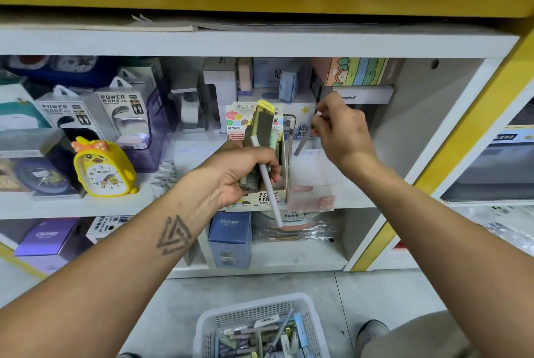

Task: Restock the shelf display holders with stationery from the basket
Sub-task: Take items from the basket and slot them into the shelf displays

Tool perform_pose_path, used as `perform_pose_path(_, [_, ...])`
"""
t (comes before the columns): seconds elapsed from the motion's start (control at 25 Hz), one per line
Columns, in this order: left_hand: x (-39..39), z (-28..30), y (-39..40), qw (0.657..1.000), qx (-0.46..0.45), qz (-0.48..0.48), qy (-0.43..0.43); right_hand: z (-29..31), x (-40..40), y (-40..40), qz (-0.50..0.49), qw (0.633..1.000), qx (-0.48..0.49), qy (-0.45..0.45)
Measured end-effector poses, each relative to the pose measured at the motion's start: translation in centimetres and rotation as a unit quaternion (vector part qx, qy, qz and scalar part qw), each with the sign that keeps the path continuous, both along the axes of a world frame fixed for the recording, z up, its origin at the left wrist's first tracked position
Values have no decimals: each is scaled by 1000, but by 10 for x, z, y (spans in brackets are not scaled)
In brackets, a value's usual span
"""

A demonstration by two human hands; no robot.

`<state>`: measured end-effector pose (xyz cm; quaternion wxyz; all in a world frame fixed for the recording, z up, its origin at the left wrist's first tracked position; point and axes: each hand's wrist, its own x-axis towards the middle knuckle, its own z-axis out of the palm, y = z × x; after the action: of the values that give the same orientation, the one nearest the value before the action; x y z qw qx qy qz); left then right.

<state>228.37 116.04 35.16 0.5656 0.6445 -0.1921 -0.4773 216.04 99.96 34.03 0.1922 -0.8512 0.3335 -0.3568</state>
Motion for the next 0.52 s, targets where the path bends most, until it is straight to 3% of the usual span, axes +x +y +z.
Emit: perform_pose_path(0.52, [4,-2,-1,1000,-13,-14,-3,-4,2,0,25,999,-35,18])
